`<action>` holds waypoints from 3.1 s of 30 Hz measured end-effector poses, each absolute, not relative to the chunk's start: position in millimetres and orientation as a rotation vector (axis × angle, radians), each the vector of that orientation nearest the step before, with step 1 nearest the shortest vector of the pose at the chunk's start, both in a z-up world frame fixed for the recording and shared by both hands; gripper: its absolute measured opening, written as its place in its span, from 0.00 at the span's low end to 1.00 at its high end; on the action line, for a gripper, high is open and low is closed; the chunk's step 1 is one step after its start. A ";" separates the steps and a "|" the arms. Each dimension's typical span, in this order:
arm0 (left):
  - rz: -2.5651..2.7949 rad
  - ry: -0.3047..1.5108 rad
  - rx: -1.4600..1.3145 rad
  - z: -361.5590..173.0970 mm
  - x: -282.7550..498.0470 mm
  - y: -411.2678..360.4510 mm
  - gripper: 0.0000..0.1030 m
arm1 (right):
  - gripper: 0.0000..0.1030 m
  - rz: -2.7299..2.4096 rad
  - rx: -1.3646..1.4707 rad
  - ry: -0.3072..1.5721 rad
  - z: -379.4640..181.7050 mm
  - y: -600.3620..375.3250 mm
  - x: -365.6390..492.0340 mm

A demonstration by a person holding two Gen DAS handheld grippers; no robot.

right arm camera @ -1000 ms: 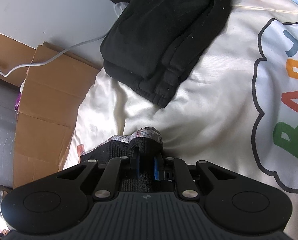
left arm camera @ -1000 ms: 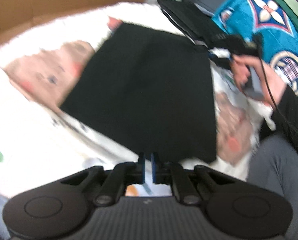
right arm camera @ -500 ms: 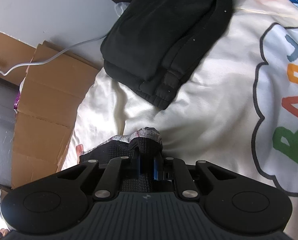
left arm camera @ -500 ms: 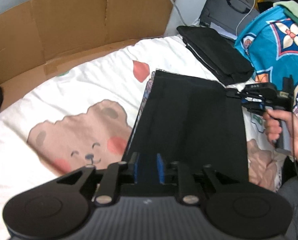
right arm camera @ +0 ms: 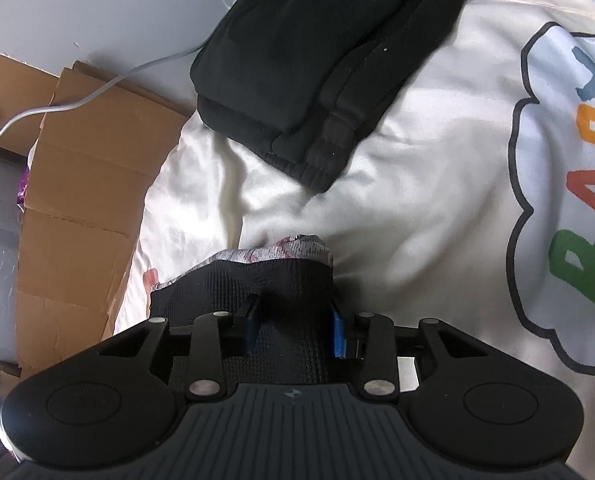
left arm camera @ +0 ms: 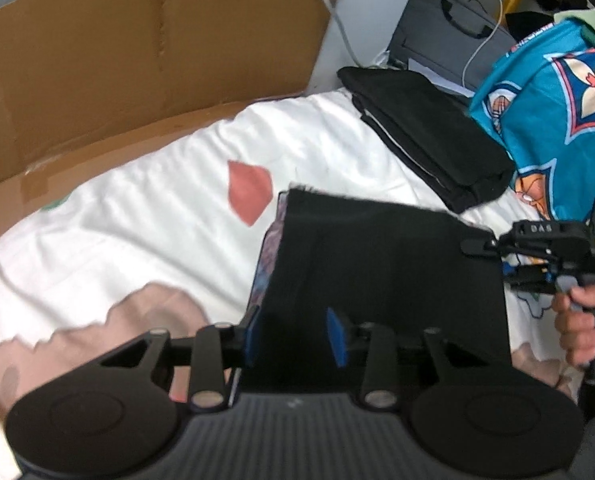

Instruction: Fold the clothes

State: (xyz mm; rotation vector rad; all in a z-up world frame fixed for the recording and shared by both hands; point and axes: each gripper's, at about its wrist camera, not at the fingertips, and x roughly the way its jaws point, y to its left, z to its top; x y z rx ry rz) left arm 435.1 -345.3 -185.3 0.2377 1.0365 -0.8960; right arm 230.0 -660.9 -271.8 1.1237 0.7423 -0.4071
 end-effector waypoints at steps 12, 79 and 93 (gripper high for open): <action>-0.854 1.017 0.239 -201.4 448.8 -368.9 0.36 | 0.36 -0.400 1.155 0.747 -273.6 -662.8 229.9; -0.815 1.108 0.164 -203.8 458.2 -332.1 0.03 | 0.13 -0.110 1.239 0.773 -293.6 -646.0 206.8; -0.801 1.140 0.171 -205.1 464.6 -350.0 0.38 | 0.23 -0.081 1.298 0.809 -311.7 -641.0 215.2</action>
